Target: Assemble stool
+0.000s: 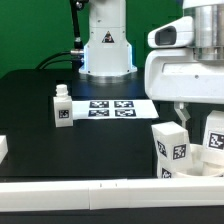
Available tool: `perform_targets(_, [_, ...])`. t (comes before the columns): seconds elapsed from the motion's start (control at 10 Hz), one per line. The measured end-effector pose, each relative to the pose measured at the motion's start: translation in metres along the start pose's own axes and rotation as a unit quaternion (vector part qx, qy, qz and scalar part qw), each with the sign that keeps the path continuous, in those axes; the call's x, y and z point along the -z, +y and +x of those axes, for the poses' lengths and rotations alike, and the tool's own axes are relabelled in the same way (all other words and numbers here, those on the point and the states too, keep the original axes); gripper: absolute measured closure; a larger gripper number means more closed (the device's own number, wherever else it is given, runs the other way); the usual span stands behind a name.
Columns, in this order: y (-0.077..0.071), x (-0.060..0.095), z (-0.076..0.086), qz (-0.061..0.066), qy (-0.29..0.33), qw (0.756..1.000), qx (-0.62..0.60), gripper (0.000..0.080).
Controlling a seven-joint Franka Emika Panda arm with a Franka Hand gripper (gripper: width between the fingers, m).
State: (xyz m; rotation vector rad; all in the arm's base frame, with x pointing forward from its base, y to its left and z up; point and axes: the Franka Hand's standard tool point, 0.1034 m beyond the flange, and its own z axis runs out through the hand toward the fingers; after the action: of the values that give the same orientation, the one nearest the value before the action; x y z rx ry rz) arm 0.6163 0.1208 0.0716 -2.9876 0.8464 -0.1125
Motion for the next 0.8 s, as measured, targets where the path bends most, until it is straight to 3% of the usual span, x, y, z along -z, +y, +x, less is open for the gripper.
perform_targets(0.1, [-0.0002, 0.0008, 0.0016, 0.0, 0.002, 1.0, -0.008, 0.0151])
perform_targets(0.3, [0.0005, 0.0006, 0.0017, 0.0, 0.002, 1.0, -0.017, 0.0374])
perform_targets(0.4, [0.0004, 0.0006, 0.0017, 0.0, 0.002, 0.999, -0.035, 0.0374])
perform_targets(0.5, [0.0002, 0.0006, 0.0015, 0.0, 0.001, 0.997, -0.076, 0.0465])
perform_targets(0.7, [-0.0008, -0.0002, 0.001, 0.004, -0.001, 0.981, -0.196, 0.0465])
perform_targets(0.8, [-0.0023, -0.0004, 0.0017, 0.008, -0.003, 0.958, -0.288, 0.0465])
